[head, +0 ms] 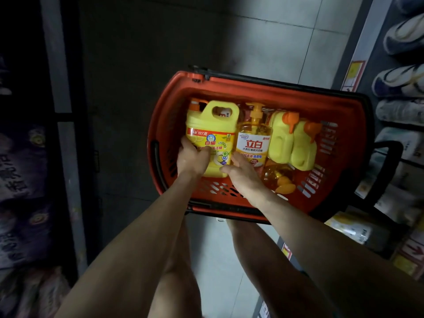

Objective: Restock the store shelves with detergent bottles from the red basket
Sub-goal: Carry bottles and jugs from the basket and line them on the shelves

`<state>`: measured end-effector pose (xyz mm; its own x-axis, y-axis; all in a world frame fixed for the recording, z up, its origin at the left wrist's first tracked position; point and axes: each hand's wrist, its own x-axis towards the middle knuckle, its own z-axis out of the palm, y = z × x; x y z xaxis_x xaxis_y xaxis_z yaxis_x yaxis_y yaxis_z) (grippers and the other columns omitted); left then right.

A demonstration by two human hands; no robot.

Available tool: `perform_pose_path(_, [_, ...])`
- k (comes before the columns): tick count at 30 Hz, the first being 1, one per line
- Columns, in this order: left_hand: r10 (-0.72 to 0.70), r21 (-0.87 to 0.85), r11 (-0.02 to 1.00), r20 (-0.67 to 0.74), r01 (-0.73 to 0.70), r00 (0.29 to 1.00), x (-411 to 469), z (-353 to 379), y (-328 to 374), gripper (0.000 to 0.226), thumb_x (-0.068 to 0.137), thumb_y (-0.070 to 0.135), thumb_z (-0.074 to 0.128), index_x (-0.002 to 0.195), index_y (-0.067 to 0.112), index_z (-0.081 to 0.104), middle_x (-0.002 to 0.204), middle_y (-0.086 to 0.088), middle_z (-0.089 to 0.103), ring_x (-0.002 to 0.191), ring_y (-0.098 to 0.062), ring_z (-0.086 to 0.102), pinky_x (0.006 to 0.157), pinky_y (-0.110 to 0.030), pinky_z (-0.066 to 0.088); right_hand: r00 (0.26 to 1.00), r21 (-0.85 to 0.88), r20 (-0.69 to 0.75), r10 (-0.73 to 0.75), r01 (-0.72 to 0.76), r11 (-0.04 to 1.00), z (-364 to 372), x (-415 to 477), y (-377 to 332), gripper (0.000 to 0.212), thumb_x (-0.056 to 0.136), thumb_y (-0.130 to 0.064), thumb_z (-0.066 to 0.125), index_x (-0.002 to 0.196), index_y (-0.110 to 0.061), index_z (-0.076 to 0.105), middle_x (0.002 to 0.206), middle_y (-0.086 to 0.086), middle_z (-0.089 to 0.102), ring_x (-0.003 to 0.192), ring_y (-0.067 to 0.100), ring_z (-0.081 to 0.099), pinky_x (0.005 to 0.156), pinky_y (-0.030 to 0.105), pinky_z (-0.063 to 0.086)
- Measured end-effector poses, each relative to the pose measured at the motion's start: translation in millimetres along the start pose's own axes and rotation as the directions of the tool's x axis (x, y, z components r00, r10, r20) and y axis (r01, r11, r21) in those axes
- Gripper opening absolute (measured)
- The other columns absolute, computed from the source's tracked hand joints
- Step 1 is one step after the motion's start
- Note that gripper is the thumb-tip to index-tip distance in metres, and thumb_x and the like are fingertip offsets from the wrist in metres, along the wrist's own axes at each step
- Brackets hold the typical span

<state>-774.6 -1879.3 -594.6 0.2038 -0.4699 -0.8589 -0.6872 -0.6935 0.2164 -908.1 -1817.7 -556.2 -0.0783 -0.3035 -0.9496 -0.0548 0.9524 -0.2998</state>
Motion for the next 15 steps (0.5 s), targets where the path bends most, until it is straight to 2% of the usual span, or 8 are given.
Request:
perform_pose_path(2, [-0.044,-0.066,0.997,0.023,0.045,0.999,5.2,-1.3,0.9,0.06,0.094,0.033,0.072,0.144,0.012,0.046,0.135,-0.013,0.065,0.124,-0.037,0.062,0.095,-0.035,0.045,1.0,0.028,0.004,0.027,-0.027,0.999,-1.3,2.3,4.6,0.049,0.101,-0.012,0.063,0.149,-0.014,0.052,0.131,0.0,0.056,0.123,0.016,0.048,0.105,0.034,0.035])
perform_pose_path(4, [-0.073,-0.11,0.991,0.04,0.077,0.997,9.0,-5.6,3.1,0.065,0.087,0.04,0.075,0.143,0.016,0.053,0.134,-0.01,0.068,0.124,-0.035,0.063,0.103,-0.037,0.048,0.999,0.056,0.014,0.042,-0.042,0.998,-2.8,4.4,7.3,0.048,0.102,-0.012,0.062,0.149,-0.009,0.052,0.142,0.006,0.058,0.128,0.021,0.05,0.105,0.033,0.035])
perform_pose_path(7, [-0.079,-0.09,0.993,0.038,0.082,0.996,17.4,-11.1,3.7,0.075,0.07,0.055,0.071,0.136,0.021,0.063,0.126,-0.007,0.073,0.117,-0.032,0.068,0.106,-0.044,0.053,0.998,0.099,0.044,0.047,-0.051,0.994,-8.7,5.2,4.5,0.046,0.104,-0.013,0.06,0.148,-0.007,0.052,0.133,0.003,0.059,0.119,0.015,0.049,0.104,0.03,0.034])
perform_pose_path(9, [-0.069,-0.066,0.995,0.048,0.072,0.996,21.8,-11.5,-2.3,0.078,0.069,0.059,0.07,0.137,0.021,0.062,0.125,-0.005,0.072,0.114,-0.03,0.068,0.104,-0.044,0.054,0.997,0.112,0.046,0.058,-0.063,0.992,-11.2,5.3,-1.4,0.046,0.104,-0.019,0.062,0.148,-0.008,0.054,0.128,0.0,0.059,0.122,0.017,0.052,0.109,0.032,0.037])
perform_pose_path(11, [-0.051,-0.029,0.998,0.04,0.052,0.998,22.4,-11.2,-10.9,0.087,0.063,0.066,0.072,0.137,0.023,0.059,0.126,-0.004,0.071,0.113,-0.029,0.068,0.103,-0.047,0.055,0.997,0.105,0.05,0.063,-0.068,0.992,-10.8,4.0,-5.4,0.048,0.1,-0.03,0.064,0.145,-0.016,0.058,0.138,-0.001,0.062,0.133,0.022,0.055,0.118,0.043,0.04])
perform_pose_path(13, [-0.031,-0.009,0.999,0.028,0.031,0.999,4.7,-19.7,-5.4,0.097,0.055,0.069,0.074,0.137,0.02,0.054,0.13,-0.005,0.068,0.116,-0.029,0.067,0.104,-0.049,0.055,0.995,0.101,0.076,0.069,-0.076,0.992,-8.9,6.2,-2.9,0.035,0.1,-0.034,0.062,0.132,-0.019,0.065,0.134,-0.004,0.066,0.127,0.021,0.058,0.115,0.05,0.044])
perform_pose_path(15, [-0.031,-0.019,0.999,0.042,0.032,0.999,-11.8,-27.0,1.4,0.093,0.064,0.059,0.086,0.138,0.014,0.049,0.13,-0.001,0.065,0.117,-0.024,0.064,0.106,-0.046,0.053,0.993,0.131,0.088,0.073,-0.084,0.988,-5.6,3.1,-1.0,0.02,0.105,-0.027,0.058,0.123,-0.021,0.065,0.119,-0.008,0.066,0.118,0.019,0.057,0.106,0.041,0.046])
